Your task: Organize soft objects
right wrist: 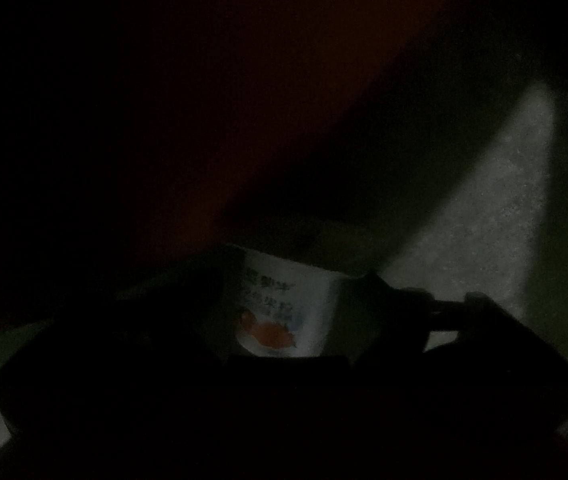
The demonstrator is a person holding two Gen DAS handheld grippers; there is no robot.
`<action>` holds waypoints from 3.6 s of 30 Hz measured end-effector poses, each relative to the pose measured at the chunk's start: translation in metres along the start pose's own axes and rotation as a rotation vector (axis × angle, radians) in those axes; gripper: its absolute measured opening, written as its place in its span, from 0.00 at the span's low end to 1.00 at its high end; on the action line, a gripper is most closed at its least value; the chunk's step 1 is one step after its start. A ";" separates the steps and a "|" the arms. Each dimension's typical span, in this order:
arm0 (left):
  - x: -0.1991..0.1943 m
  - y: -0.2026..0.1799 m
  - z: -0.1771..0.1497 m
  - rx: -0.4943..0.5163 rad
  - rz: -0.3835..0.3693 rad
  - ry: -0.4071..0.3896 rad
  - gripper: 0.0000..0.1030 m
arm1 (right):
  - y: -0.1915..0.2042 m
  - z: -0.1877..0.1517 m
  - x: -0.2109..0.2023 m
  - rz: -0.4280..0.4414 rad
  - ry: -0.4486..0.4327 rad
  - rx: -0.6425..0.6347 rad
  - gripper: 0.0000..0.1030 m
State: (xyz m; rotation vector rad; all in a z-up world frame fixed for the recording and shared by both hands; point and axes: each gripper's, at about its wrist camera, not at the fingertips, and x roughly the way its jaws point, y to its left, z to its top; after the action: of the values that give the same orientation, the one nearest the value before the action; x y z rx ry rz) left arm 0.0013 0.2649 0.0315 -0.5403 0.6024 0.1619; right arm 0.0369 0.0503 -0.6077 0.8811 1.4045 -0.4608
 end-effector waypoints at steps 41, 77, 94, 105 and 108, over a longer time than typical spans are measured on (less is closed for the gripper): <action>-0.068 -0.080 -0.059 0.347 -0.323 0.157 0.99 | 0.050 -0.087 -0.566 0.600 -0.600 -1.350 0.44; 0.112 -0.080 0.019 0.584 -0.188 0.392 0.63 | 0.300 0.007 -0.558 0.798 -0.463 -2.148 0.57; 0.268 -0.050 0.015 0.449 0.087 0.472 0.63 | 0.217 0.090 -0.592 0.756 -0.587 -1.847 0.72; 0.275 -0.053 -0.013 0.562 0.222 0.435 0.90 | 0.176 0.052 -0.567 0.727 -0.609 -1.725 0.77; 0.259 -0.063 -0.009 0.586 0.224 0.377 0.90 | 0.166 0.048 -0.567 0.712 -0.628 -1.684 0.79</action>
State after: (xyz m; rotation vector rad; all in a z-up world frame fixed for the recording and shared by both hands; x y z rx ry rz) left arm 0.2270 0.2042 -0.0975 0.0733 1.0331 0.0871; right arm 0.1055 -0.0064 -0.0222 -0.2374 0.4284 0.8810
